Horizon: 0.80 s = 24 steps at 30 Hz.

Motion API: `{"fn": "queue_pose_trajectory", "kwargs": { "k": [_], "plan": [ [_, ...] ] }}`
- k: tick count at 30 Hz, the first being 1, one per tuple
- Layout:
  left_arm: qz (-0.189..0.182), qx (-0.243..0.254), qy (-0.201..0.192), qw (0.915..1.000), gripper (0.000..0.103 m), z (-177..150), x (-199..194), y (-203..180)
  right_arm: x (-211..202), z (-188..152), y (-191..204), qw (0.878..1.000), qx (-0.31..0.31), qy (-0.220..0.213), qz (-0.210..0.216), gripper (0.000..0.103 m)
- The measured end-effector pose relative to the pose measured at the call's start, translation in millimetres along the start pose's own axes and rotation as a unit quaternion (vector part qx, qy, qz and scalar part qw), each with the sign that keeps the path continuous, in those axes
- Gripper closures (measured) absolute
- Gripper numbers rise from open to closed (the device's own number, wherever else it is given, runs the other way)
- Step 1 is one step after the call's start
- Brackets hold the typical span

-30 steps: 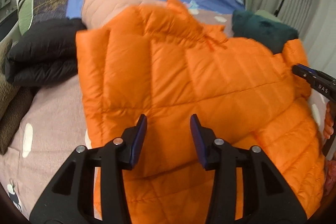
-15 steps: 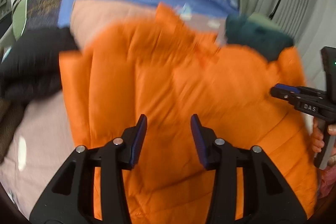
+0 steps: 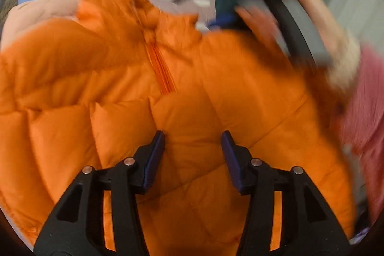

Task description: Fold large clothes

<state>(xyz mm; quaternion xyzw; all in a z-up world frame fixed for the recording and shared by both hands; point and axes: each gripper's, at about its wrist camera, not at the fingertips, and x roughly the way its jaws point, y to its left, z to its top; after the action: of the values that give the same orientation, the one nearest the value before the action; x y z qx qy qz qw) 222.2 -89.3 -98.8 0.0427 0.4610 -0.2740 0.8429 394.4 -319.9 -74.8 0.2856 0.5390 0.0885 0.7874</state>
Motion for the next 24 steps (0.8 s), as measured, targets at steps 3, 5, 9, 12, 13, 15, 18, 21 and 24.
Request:
{"fn": "queue_pose_trajectory", "kwargs": {
  "k": [3,5,9,12,13,15,18,21,24],
  "plan": [
    [0.007,0.022,-0.008,0.9997,0.044,-2.8,6.8,-6.7,39.8,18.7,-4.8,0.999,0.024,0.042,0.018,0.024],
    [0.002,0.023,-0.012,0.9997,0.043,-2.4,8.0,-7.3,46.3,24.3,-4.7,0.999,0.027,0.023,0.038,0.065],
    [-0.005,0.016,-0.017,0.9997,0.044,-4.0,6.0,-3.9,26.7,23.0,20.6,0.996,-0.038,-0.036,0.074,0.094],
    [-0.009,0.0,-0.028,0.9996,0.044,-5.5,-5.8,1.0,-31.3,-3.3,53.2,0.976,-0.146,-0.101,0.127,0.097],
    [-0.009,-0.009,-0.038,0.9992,0.044,-6.0,-15.1,5.7,-56.1,-18.7,63.0,0.964,-0.189,-0.117,0.149,0.097],
    [-0.009,-0.033,-0.077,0.9964,0.044,-7.6,-46.7,21.3,-102.3,-57.7,75.3,0.934,-0.279,-0.146,0.17,0.098],
    [-0.002,-0.076,-0.135,0.9879,0.039,-13.7,-92.7,52.0,-160.7,-135.9,77.6,0.88,-0.415,-0.173,0.154,0.098],
    [0.02,-0.117,-0.177,0.977,0.037,-23.0,-128.1,82.5,-182.7,-211.7,62.7,0.838,-0.504,-0.187,0.099,0.095],
    [0.023,-0.159,-0.209,0.9647,0.036,-40.5,-157.4,105.7,-176.4,-276.1,39.0,0.805,-0.56,-0.195,-0.005,0.09]
  ]
}}
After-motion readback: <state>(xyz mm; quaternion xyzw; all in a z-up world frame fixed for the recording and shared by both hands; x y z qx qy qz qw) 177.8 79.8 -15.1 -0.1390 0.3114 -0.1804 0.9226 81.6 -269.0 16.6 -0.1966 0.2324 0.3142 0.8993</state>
